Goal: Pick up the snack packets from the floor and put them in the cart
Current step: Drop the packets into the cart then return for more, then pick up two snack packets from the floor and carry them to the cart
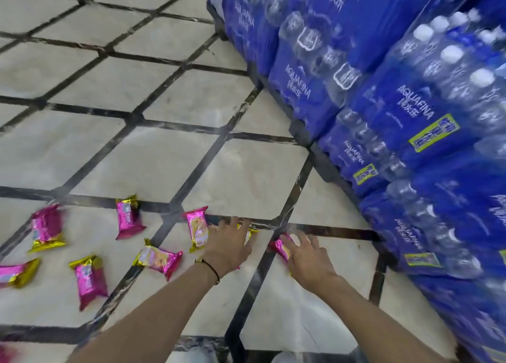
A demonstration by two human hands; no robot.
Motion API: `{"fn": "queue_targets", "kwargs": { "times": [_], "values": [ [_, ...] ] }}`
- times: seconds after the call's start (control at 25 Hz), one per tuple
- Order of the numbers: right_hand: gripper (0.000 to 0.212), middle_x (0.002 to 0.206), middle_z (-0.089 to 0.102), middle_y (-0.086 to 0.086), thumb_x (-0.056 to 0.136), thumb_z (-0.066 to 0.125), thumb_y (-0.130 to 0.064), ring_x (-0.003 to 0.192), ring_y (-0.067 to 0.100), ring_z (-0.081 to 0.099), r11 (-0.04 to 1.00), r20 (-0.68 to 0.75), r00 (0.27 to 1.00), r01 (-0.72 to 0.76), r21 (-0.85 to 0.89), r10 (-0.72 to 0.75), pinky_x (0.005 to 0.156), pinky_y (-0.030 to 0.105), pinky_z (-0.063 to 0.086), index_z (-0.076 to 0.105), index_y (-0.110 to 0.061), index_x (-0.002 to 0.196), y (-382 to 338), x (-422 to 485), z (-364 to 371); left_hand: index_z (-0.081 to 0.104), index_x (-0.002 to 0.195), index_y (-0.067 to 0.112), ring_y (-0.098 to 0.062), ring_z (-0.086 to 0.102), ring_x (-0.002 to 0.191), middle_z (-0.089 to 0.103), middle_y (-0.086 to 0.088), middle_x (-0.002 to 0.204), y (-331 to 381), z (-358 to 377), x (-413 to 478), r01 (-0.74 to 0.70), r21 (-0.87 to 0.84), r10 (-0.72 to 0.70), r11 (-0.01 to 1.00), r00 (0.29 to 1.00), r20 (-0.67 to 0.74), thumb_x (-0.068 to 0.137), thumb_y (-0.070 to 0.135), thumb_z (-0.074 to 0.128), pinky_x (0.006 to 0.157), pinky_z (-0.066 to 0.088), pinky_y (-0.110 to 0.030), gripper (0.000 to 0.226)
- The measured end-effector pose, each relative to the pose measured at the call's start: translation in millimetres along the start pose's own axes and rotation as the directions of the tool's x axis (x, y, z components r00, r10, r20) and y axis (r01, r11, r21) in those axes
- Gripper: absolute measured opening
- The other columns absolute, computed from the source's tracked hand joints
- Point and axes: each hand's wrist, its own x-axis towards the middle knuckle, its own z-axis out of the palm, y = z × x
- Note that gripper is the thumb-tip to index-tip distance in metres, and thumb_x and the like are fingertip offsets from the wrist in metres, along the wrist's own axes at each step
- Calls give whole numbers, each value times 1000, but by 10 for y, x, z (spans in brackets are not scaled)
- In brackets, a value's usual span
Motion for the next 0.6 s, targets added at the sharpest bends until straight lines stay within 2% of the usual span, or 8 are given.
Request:
{"fn": "queue_targets", "kwargs": {
  "times": [0.16, 0.4, 0.6],
  "values": [
    [51, 161, 14, 1, 101, 42, -36, 138, 39, 26, 999, 41, 999, -4, 43, 2, 102, 54, 41, 22, -44, 147, 121, 476, 686, 31, 148, 26, -37, 43, 127, 32, -6, 152, -203, 738, 440, -21, 41, 20, 999, 1000, 19, 92, 45, 54, 98, 44, -50, 63],
    [65, 164, 6, -1, 99, 43, -34, 143, 42, 16, 997, 86, 994, 72, -16, -70, 104, 58, 37, 7, -50, 151, 223, 1086, 1341, 18, 151, 27, -46, 32, 137, 9, -8, 162, -318, 1366, 876, -6, 55, 4, 998, 999, 51, 92, 50, 52, 95, 46, -54, 72],
    [76, 165, 5, 0, 97, 49, -16, 144, 40, 16, 998, 105, 993, 59, -17, -57, 101, 55, 45, 6, -45, 153, 244, 1307, 1568, 16, 152, 26, -45, 35, 136, 3, -10, 165, -312, 1608, 1068, 17, 4, -17, 1000, 997, 70, 94, 43, 55, 88, 52, -49, 73]
  ]
}}
